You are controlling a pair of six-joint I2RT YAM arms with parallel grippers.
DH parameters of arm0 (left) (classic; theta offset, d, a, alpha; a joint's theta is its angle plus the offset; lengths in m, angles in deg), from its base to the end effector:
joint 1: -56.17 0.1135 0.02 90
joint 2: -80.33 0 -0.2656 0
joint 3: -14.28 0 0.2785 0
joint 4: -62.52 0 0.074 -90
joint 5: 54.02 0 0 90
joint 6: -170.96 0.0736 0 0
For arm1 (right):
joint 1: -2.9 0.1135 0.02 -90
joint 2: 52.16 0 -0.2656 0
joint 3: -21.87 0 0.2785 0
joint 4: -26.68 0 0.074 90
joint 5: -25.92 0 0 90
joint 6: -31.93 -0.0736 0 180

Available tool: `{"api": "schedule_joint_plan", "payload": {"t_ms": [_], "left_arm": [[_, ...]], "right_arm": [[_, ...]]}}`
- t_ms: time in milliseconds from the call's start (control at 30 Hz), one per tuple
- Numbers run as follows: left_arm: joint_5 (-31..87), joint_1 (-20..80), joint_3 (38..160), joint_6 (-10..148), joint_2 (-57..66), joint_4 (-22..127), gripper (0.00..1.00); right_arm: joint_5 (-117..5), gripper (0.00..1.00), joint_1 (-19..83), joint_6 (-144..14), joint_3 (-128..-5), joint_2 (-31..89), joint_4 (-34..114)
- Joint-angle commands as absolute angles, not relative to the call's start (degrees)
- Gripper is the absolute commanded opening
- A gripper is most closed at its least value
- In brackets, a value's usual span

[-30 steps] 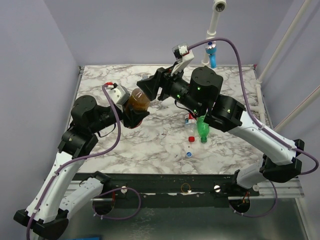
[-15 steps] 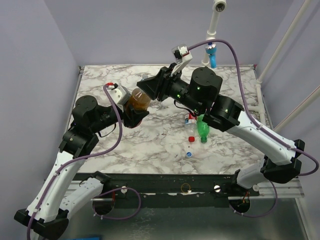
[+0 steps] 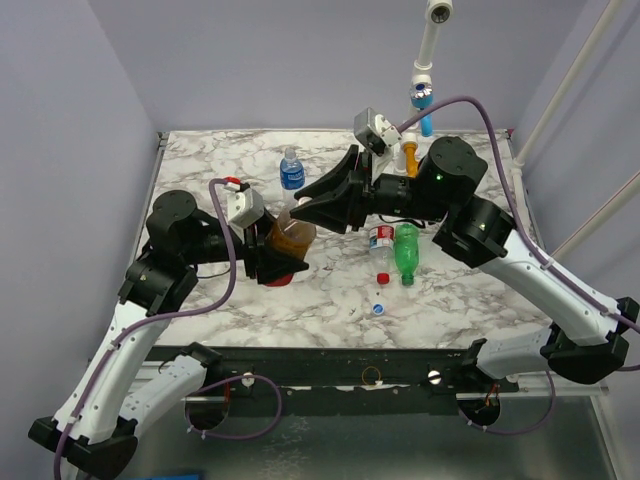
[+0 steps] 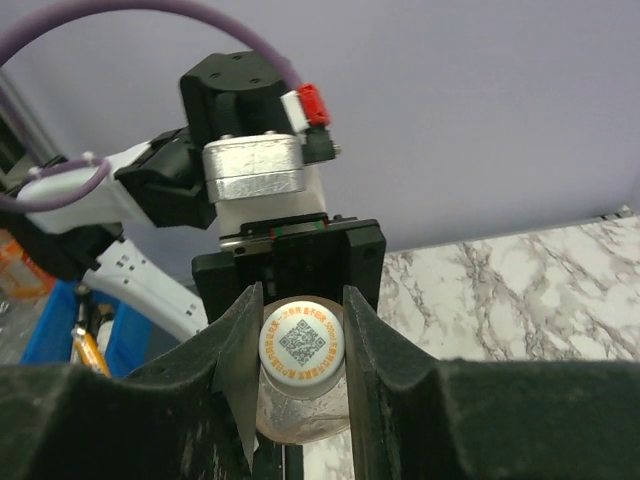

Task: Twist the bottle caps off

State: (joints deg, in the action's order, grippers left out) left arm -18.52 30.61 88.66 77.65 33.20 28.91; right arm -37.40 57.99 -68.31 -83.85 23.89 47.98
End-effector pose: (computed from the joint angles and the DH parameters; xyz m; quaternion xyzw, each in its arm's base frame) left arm 0.1572 -0.1416 0.4227 0.4274 0.5912 -0.4782 0.4890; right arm 0.1653 0.2946 0.5295 -0.4040 0.5213 0.5244 0.5385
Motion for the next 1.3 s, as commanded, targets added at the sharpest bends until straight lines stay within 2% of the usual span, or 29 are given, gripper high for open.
{"api": "schedule_joint_plan", "payload": {"t_ms": [0, 100, 267, 300, 333, 367, 400, 467, 500, 733, 833, 1033, 1267], "left_arm": [[-30.3, 30.7, 89.0, 73.8, 31.3, 23.9, 0.2], [-31.1, 30.7, 89.3, 73.0, 30.2, 23.8, 0.2], [-25.9, 30.7, 89.9, 75.8, 30.4, 23.7, 0.19], [-25.0, 30.7, 90.1, 76.2, 30.3, 23.7, 0.19], [-24.0, 30.7, 90.2, 76.5, 30.3, 23.7, 0.19], [-22.8, 30.7, 90.3, 77.0, 30.4, 23.8, 0.19], [-21.5, 30.7, 90.4, 77.4, 30.5, 23.7, 0.19], [-17.8, 30.7, 90.5, 78.9, 30.6, 23.9, 0.19], [-15.6, 30.7, 90.6, 79.5, 30.8, 24.0, 0.19], [-3.6, 30.7, 89.4, 83.2, 32.3, 28.5, 0.19], [1.0, 30.7, 88.7, 84.4, 32.5, 30.3, 0.19], [6.0, 30.7, 87.8, 86.0, 32.3, 31.9, 0.19], [6.9, 30.7, 87.1, 86.5, 32.1, 32.1, 0.19]], "right_arm": [[-24.6, 0.01, 57.2, -63.0, -86.0, 21.8, 47.6], [-23.3, 0.01, 56.9, -62.6, -85.7, 21.1, 48.7], [-26.8, 0.01, 56.7, -62.4, -84.2, 20.2, 49.3], [-28.6, 0.08, 56.7, -62.4, -84.2, 20.4, 49.6], [-31.5, 0.29, 56.7, -62.5, -84.7, 20.9, 50.5], [-34.4, 0.58, 56.7, -62.8, -85.3, 21.4, 51.3], [-38.3, 0.77, 56.7, -63.4, -86.2, 22.2, 52.4], [-45.3, 0.98, 56.7, -65.3, -88.0, 23.3, 53.6], [-48.4, 1.0, 56.7, -66.1, -88.7, 23.5, 53.6], [-63.3, 1.0, 56.7, -74.4, -94.2, 27.1, 58.0], [-65.8, 0.94, 56.7, -77.5, -96.3, 29.7, 61.2], [-61.9, 0.86, 56.7, -80.7, -94.9, 31.1, 59.2], [-55.7, 0.83, 56.7, -83.0, -93.3, 31.4, 54.0]]}}
